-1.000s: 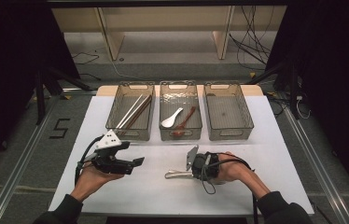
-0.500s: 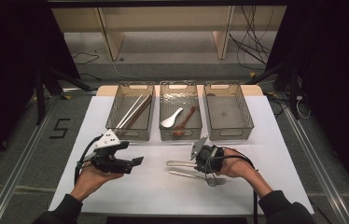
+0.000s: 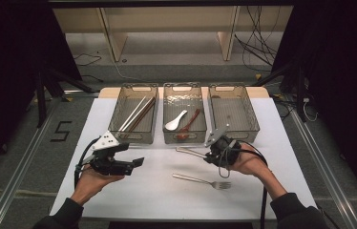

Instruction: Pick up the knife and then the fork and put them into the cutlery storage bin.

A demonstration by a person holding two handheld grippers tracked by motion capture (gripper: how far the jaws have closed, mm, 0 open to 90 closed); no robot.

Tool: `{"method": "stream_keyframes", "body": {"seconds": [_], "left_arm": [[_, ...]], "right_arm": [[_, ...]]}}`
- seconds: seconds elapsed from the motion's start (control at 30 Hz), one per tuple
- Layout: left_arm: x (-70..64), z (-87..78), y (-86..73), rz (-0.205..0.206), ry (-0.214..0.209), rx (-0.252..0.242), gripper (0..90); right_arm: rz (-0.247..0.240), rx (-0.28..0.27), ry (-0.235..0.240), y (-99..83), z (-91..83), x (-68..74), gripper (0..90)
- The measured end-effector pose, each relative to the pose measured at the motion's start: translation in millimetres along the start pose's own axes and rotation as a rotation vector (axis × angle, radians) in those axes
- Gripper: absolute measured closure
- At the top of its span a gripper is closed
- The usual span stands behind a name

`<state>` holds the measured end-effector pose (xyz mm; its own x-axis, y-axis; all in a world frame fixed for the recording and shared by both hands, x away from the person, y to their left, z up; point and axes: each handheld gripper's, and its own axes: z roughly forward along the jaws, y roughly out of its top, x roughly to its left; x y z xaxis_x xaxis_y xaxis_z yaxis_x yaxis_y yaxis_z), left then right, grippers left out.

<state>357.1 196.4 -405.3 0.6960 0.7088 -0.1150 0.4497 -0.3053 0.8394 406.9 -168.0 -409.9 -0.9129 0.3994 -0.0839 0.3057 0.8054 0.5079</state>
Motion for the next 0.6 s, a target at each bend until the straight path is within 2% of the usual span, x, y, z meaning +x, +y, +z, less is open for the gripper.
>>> {"method": "stream_keyframes", "body": {"seconds": [0.3, 0.6], "left_arm": [[0.6, -0.9, -0.4, -0.006, 0.001, -0.007, 18.0], [0.9, -4.6, -1.8, -0.018, 0.003, -0.020, 17.7]], "right_arm": [[0.075, -0.047, -0.040, -4.6, -18.0, -20.3, 81.0], [0.173, -0.112, -0.095, -3.8, -35.0, -49.8, 81.0]]}}
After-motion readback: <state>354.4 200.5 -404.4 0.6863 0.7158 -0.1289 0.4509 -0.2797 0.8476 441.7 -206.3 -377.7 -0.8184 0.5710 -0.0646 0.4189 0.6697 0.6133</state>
